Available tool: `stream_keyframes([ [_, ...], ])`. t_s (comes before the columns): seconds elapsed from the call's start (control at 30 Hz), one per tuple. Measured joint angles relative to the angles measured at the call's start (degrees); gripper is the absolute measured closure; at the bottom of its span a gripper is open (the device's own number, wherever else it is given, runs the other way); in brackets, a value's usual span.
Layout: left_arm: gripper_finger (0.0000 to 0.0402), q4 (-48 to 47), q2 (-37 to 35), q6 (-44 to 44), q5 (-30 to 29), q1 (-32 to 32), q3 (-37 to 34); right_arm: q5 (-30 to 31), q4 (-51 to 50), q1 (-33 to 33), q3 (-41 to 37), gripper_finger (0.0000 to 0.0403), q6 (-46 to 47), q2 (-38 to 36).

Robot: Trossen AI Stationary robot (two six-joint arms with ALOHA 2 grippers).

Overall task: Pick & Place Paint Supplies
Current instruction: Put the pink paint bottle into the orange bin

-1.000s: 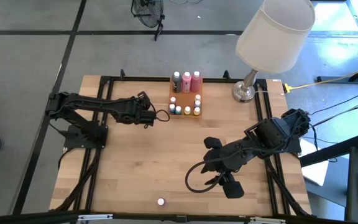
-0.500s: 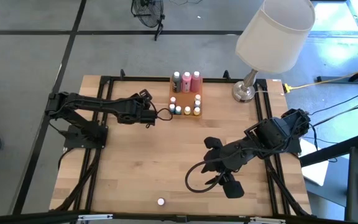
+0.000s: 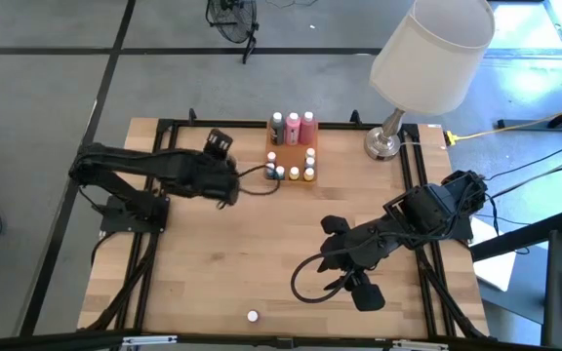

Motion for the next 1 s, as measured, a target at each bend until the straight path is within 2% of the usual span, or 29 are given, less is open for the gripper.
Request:
stream_keyframes([
  [0.1, 0.0325, -1.88, -0.04, -9.36, 12.81, -3.56, 5.82, -0.3, -0.02, 0.0, 0.0, 0.0222, -0.21, 0.0],
  [0.2, 0.0324, -1.02, -0.08, -20.7, 24.03, -6.6, 8.79, -1.38, 0.45, 0.0, 0.0, 0.0222, -1.07, 0.0],
  [0.27, 0.0322, 0.94, -0.11, -24.51, 35.7, -8.24, 8.59, -1.59, 0.96, 0.02, 0.0, 0.0222, -1.18, 0.0],
  [0.3, 0.032, 2.91, -0.02, -25.45, 39.75, -9.33, 8.05, -1.7, 1.17, 0.02, 0.0, 0.0222, -1.31, 0.0],
  [0.37, 0.0315, 8.33, 0.21, -26.87, 44.31, -12.01, 6.26, -2.16, 1.78, 0.05, 0.0, 0.0222, -1.51, 0.0],
  [0.43, 0.0309, 14.52, 0.33, -28.12, 45.15, -14.51, 4.74, -2.56, 1.97, 0.24, 0.0, 0.0222, -1.53, 0.0],
  [0.5, 0.03, 19.42, 0.31, -34.05, 42.31, -16.39, 3.96, -3.06, 2.32, 0.44, 0.0, 0.0222, -1.68, 0.0],
  [0.63, 0.0283, 21.76, 0.31, -37.67, 37.55, -19.38, 3.72, -3.05, 3.45, 1.29, 0.0, 0.0222, -1.64, 0.0],
  [0.8, 0.0253, 27.18, 0.47, -38.82, 41.54, -23.62, 3.72, -3.04, 4.55, 2.79, 0.0, 0.0222, -1.6, 0.0],
  [1.0, 0.0205, 27.09, 2.36, -44.95, 41.75, -24.34, 3.69, -3.04, 5.57, 4.13, 0.02, 0.0222, -1.25, 0.7],
])
